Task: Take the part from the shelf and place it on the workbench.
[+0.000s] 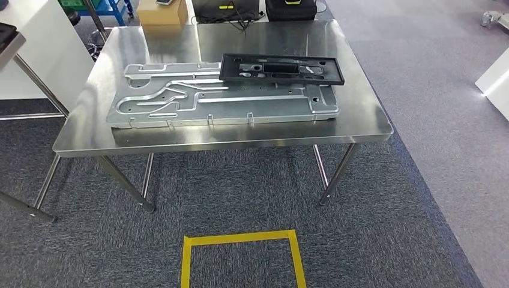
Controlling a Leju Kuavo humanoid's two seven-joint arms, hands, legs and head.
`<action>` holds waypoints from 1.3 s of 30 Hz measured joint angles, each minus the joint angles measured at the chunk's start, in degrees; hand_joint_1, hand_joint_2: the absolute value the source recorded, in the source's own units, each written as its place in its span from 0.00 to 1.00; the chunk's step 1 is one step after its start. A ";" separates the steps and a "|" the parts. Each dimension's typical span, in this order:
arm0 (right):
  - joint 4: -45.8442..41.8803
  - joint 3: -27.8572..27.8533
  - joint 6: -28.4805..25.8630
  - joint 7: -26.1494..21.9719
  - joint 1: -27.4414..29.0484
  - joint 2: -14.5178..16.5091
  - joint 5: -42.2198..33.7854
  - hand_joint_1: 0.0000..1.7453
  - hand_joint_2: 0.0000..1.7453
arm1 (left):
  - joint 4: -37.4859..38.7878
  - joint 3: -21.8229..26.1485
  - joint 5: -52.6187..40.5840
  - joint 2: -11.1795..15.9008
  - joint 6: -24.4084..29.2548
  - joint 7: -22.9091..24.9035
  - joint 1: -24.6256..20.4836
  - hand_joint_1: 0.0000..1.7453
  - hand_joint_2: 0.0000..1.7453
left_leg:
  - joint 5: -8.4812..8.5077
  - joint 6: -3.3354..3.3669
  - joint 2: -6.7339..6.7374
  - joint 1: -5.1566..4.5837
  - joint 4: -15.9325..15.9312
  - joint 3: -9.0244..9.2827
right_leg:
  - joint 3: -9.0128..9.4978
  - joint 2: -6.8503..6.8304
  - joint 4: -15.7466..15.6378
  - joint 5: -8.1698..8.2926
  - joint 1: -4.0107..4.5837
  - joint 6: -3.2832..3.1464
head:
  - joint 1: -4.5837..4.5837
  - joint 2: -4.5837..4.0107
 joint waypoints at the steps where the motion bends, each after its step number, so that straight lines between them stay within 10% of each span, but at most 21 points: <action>1: 0.01 -0.03 0.21 -0.04 -0.03 -0.01 -0.18 0.00 0.00 | -0.01 -0.37 0.00 -0.10 -0.22 0.27 -0.10 0.00 0.00 | 0.60 -0.13 0.02 0.04 0.29 -1.06 | 0.20 0.00 1.94 0.40 -0.11 0.19 | 0.00 0.00; 4: 0.01 -0.05 0.65 -0.26 -0.20 -0.12 -0.09 0.00 0.00 | -0.04 -1.33 -0.01 -0.54 -0.75 0.87 -0.50 0.00 0.00 | 1.92 -0.75 0.04 0.23 1.77 -4.19 | 6.39 -0.01 -3.86 4.92 -0.46 0.53 | 0.01 0.00; 6: 0.01 -0.05 0.83 -0.77 -0.39 -0.21 0.36 0.00 0.00 | -0.08 -1.76 -0.01 -0.89 -0.91 1.06 -0.76 0.00 0.00 | 2.53 -1.32 0.04 0.16 3.00 -5.65 | 12.02 0.06 -12.20 4.51 -0.40 0.33 | -0.01 0.00; 8: 0.01 -0.04 0.89 -1.39 -0.63 -0.33 0.81 0.00 0.00 | -0.11 -2.12 0.00 -1.24 -1.04 1.11 -0.99 0.00 0.00 | 3.41 -1.93 0.08 0.00 3.56 -6.48 | 13.76 0.16 -15.92 3.23 -0.18 -0.10 | -0.02 0.00; 11: 0.01 -0.03 0.87 -2.19 -0.88 -0.65 1.09 0.00 0.00 | -0.15 -2.30 -0.01 -1.65 -1.32 1.15 -1.10 0.00 0.00 | 2.35 -2.90 -0.09 0.15 4.83 -7.80 | 12.22 -0.11 -16.24 4.24 -0.43 -1.52 | -0.01 0.00; 15: 0.01 0.00 0.83 -2.39 -0.96 -1.31 1.56 0.00 0.00 | -0.22 -2.35 -0.13 -2.32 -1.57 1.52 -1.06 0.00 0.00 | -7.50 -3.84 -0.33 0.66 17.43 -10.51 | 9.31 -0.45 -15.98 6.64 -0.14 -2.49 | -0.01 0.00; 17: 0.01 0.01 0.80 -2.39 -0.96 -1.59 1.76 0.00 0.00 | -0.28 -2.37 -0.13 -2.72 -1.63 1.63 -1.06 0.00 0.00 | -6.74 -3.79 -0.34 0.69 20.00 -9.41 | 7.54 -0.48 -15.44 7.63 0.04 -2.45 | -0.01 0.00; 19: 0.01 0.02 0.71 -2.39 -1.00 -1.81 1.83 0.00 0.00 | -0.37 -2.38 -0.13 -3.04 -1.64 1.82 -1.13 0.00 0.00 | -3.66 -3.30 -0.40 0.67 14.70 -4.65 | 5.94 -0.43 -14.83 8.47 0.18 -2.28 | -0.01 0.00; 22: 0.01 0.03 0.46 -2.43 -1.01 -2.08 1.79 0.00 0.00 | -0.41 -2.39 -0.09 -3.31 -1.66 2.32 -1.42 0.00 0.00 | -4.17 -2.25 -0.59 0.21 3.24 2.81 | 4.71 -0.43 -14.41 9.77 0.32 -1.51 | -0.02 0.00; 25: 0.01 0.03 -0.03 -2.45 -0.92 -2.41 1.72 0.00 0.00 | -0.44 -2.51 0.00 -3.71 -1.83 2.49 -1.50 0.00 0.00 | -3.78 -1.09 -0.46 -0.05 0.96 2.72 | 3.98 -0.36 -14.51 10.80 0.18 -0.46 | -0.01 0.00; 31: 0.01 0.05 -0.31 -2.38 -0.77 -3.21 1.74 0.00 0.00 | -0.55 -2.85 -0.01 -4.57 -2.46 1.97 -1.61 0.00 0.00 | 0.11 0.58 -0.12 0.07 1.19 -2.10 | 0.60 -0.02 0.09 -0.82 -0.13 0.70 | 0.01 0.00; 33: 0.01 0.05 -0.32 -2.37 -0.74 -3.55 1.78 0.00 0.00 | -0.60 -2.95 -0.02 -4.88 -2.72 1.67 -1.62 0.00 0.00 | 1.13 0.41 -0.06 -0.01 1.99 -4.24 | 2.62 -0.02 0.76 1.69 -0.20 0.83 | 0.01 0.00; 35: -0.01 0.05 -0.33 -2.37 -0.81 -3.97 1.81 0.00 0.00 | -0.67 -3.15 -0.02 -5.17 -2.90 1.46 -1.65 0.00 0.00 | 1.97 0.15 -0.06 -0.02 3.04 -6.19 | 7.95 0.00 -5.68 4.49 -0.26 0.70 | 0.01 0.00; 39: -0.05 0.05 -0.30 -2.89 -0.94 -4.57 1.85 0.00 0.00 | -0.72 -3.44 -0.01 -5.53 -2.82 1.39 -1.71 0.00 0.00 | 3.79 -0.98 -0.11 -0.15 3.89 -7.51 | 14.74 0.16 -16.89 2.43 0.29 -0.57 | -0.01 0.00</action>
